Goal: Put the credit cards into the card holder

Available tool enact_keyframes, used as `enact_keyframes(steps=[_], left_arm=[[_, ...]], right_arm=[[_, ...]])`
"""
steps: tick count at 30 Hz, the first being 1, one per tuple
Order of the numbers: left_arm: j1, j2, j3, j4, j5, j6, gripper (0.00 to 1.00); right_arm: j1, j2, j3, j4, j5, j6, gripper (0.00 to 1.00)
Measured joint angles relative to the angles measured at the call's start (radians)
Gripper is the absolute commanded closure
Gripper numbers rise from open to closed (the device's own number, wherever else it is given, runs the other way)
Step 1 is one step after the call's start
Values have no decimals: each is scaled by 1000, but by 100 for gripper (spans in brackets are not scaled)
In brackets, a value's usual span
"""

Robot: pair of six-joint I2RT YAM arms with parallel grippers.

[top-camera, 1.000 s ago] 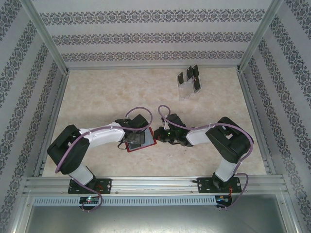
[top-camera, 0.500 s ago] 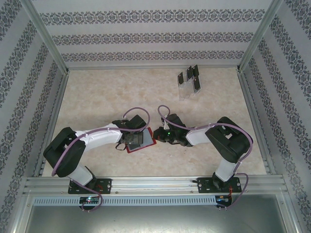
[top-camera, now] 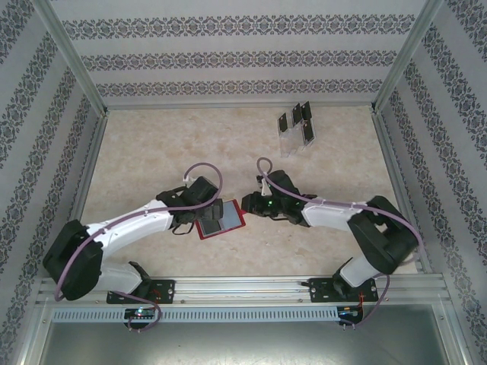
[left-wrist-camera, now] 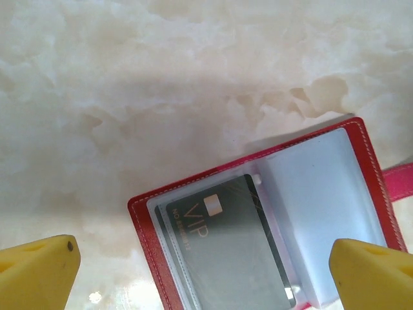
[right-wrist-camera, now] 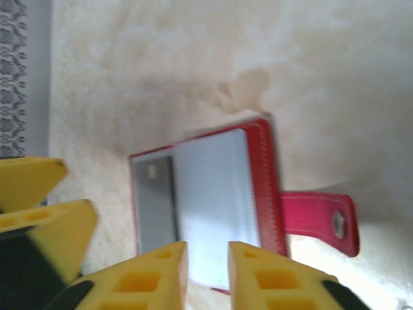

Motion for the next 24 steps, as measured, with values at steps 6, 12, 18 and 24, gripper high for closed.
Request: enact_keyframes(steps=[6,12,18,24], left_arm=[[55,-106,-167,111,79,-13,0],[93,-170,-266,208,149,-24,0],[103,-174,-280,275,185,-27,0],[110,-161,-290,314,208,-33,0]], right_arm=[[-12,-66,44,-140,57,-87,52],[-12,-12,50,-227,111,-140,52],[-12,69,92,-247,126,-162,54],[-13,103,131,-245,133,-177,78]])
